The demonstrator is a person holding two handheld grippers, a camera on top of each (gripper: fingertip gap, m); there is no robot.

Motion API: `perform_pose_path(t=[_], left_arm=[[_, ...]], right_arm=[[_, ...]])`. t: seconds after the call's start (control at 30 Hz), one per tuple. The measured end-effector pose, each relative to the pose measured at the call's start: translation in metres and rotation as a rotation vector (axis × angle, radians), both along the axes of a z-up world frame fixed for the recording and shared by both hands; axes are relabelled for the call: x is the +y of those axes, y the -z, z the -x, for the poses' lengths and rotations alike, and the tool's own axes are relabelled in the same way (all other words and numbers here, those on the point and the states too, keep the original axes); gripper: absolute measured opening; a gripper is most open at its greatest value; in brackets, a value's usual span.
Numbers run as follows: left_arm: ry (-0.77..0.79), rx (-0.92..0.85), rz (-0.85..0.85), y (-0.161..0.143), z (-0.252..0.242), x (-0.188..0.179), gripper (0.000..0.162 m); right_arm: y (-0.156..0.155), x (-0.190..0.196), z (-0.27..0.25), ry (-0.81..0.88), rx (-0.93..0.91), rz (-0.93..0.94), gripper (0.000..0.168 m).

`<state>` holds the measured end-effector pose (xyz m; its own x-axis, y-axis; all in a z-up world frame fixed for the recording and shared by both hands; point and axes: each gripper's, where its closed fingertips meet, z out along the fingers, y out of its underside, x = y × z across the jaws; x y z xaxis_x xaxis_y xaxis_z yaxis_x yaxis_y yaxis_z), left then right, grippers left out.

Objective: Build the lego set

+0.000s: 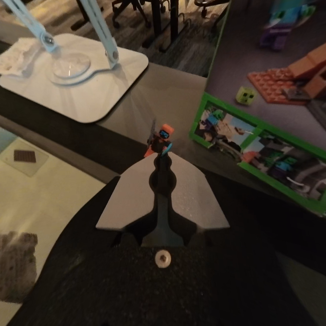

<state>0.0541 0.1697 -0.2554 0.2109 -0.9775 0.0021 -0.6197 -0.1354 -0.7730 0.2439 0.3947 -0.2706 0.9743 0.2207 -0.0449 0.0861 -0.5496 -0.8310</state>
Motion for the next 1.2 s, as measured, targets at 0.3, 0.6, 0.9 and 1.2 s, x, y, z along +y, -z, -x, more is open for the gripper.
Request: perform_pose_path(t=[0.3,0.6,0.9,1.2], left_arm=[[0.005,0.003,-0.007,0.000,0.000,-0.002,0.024],[0.007,0.002,-0.006,0.000,0.000,-0.002,0.023],[0.005,0.002,-0.004,0.001,0.000,-0.001,0.024],[-0.001,0.005,-0.009,0.000,0.003,0.000,0.023]], right_arm=[[0.001,-0.013,0.010,-0.088,-0.177,-0.029,0.005],[0.004,-0.021,0.018,-0.141,-0.207,-0.028,0.007],[-0.023,-0.008,0.011,-0.114,-0.137,-0.044,0.013],[-0.011,0.039,0.003,-0.004,-0.019,0.217,0.023]])
